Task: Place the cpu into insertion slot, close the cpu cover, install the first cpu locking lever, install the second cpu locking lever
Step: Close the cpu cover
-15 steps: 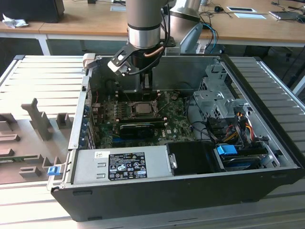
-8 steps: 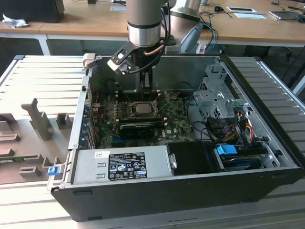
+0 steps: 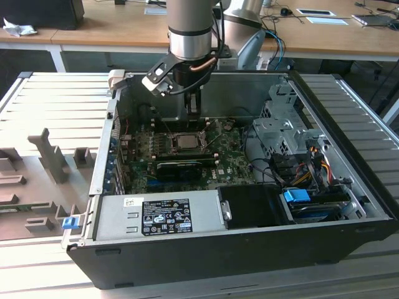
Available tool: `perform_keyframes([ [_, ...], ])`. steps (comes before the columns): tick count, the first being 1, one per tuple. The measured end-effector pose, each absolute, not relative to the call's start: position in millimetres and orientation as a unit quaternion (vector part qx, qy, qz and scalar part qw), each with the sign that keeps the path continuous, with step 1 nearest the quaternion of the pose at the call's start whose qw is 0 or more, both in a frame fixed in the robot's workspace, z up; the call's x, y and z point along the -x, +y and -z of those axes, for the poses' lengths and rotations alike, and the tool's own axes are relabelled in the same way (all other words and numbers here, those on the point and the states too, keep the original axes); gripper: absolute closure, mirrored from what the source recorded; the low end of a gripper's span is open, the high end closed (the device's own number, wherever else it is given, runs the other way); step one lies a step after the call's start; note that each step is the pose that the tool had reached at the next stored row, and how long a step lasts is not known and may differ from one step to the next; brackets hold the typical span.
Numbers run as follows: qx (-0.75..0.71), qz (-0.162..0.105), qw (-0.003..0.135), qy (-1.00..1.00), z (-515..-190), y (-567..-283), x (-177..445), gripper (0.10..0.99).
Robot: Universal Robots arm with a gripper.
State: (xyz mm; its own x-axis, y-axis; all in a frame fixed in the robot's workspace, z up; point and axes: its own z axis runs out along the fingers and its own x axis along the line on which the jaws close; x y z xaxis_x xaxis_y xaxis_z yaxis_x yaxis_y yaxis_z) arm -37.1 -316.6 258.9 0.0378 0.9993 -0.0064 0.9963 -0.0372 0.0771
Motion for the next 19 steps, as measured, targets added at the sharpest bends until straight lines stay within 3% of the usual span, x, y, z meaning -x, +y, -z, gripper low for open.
perform_keyframes([
  [19, -0.72, -0.024, 0.031, 0.693, -269.0, -315.5, 33.5, 0.98],
])
